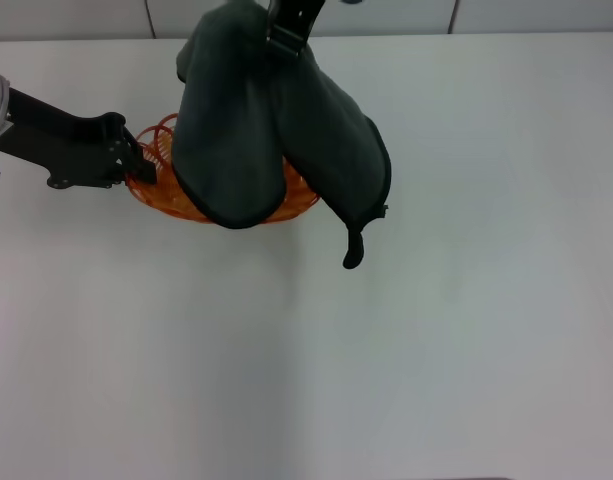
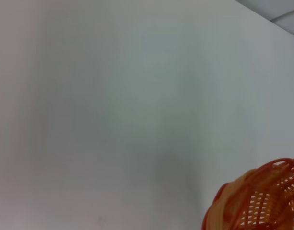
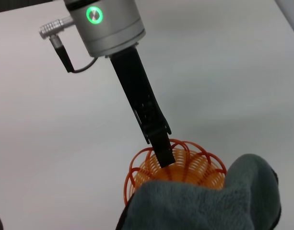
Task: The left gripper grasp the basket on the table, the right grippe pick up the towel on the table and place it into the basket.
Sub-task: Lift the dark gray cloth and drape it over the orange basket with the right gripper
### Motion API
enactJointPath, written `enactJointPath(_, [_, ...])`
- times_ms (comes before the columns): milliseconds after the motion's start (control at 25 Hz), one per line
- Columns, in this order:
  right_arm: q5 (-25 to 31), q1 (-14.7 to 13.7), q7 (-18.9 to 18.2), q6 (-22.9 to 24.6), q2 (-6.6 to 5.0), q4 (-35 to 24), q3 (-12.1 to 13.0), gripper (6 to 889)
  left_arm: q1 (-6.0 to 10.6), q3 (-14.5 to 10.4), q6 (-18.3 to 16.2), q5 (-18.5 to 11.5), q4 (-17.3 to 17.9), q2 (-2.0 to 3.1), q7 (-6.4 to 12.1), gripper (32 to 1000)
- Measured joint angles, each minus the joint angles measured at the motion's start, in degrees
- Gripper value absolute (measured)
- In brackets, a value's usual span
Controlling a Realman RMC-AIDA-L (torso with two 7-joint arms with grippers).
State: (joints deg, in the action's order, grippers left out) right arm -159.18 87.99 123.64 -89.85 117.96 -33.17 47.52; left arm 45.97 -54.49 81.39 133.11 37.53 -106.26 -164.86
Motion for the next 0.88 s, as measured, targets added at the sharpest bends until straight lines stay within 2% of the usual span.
enactJointPath(440, [0.2,2.0,-1.5,6.3,0.59,6.5,0.7,104,0.52,0.0,0.0,0.0,0.0,-0.24,-0.02,109])
enactJointPath(560, [0.2,2.2,-1.5,7.0,0.66,7.1,1.6,106,0.52,0.0,0.0,0.0,0.0,-0.3,-0.02,109])
enactJointPath(880, [-0.1,2.2,-1.3,7.4,0.69,7.6,1.7,112,0.53,0.0,0.0,-0.1,0.0,-0.3,-0.02,109])
